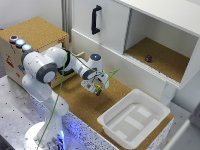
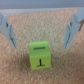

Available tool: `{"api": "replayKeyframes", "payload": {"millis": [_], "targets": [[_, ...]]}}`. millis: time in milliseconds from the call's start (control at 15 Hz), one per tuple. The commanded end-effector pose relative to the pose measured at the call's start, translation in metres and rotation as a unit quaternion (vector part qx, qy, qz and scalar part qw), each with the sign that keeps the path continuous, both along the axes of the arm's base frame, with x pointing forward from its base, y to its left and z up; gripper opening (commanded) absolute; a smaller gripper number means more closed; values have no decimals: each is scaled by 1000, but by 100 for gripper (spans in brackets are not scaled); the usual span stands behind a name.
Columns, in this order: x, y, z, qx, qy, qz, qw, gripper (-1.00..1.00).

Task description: Push the yellow block to the right

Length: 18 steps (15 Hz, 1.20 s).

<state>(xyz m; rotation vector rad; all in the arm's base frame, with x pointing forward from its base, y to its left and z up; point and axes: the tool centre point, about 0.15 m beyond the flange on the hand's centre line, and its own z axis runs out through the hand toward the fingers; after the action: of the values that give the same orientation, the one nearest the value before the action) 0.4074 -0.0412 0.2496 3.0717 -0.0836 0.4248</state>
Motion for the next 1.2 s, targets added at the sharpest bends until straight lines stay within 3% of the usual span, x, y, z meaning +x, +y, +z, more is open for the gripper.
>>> {"api": "replayKeyframes", "payload": {"millis": [0, 267, 467, 533, 667, 733, 800, 1133], "targets": [[-48, 28, 71, -89, -13, -20, 996, 100], [-57, 46, 63, -34, 8, 22, 999, 100], [-54, 47, 55, 29, 2, 41, 999, 100], [-52, 46, 56, 46, -3, 49, 998, -100], [-49, 50, 53, 52, 11, 73, 996, -100], [-47, 52, 46, 37, 27, 76, 996, -100], [-44, 50, 36, 60, 41, 78, 994, -100], [-28, 55, 9, 88, 50, 98, 990, -100]]}}
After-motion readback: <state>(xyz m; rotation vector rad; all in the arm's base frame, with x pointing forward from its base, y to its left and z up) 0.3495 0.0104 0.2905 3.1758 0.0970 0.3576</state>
